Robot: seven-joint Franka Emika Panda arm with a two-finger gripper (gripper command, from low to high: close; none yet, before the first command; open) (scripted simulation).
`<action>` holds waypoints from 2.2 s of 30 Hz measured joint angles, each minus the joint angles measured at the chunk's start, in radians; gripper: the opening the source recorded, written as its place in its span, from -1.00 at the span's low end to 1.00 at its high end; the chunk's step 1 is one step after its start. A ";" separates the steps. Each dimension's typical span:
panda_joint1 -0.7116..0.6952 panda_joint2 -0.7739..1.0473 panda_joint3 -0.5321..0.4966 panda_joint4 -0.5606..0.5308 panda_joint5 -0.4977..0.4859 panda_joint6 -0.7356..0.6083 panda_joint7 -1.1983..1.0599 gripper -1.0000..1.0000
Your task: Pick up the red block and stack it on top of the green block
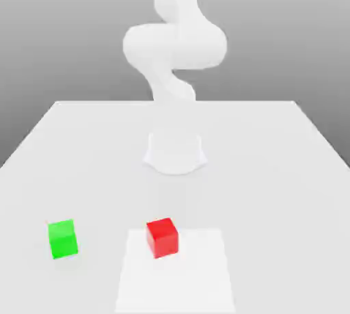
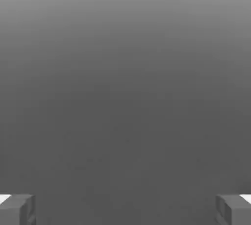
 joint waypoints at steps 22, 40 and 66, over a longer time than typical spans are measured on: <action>0.051 0.824 -0.098 -0.488 0.056 0.593 -0.450 0.00; -0.011 0.688 -0.078 -0.504 -0.011 0.471 -0.380 -1.00; -0.373 0.894 -0.184 -0.326 0.119 0.495 0.138 1.00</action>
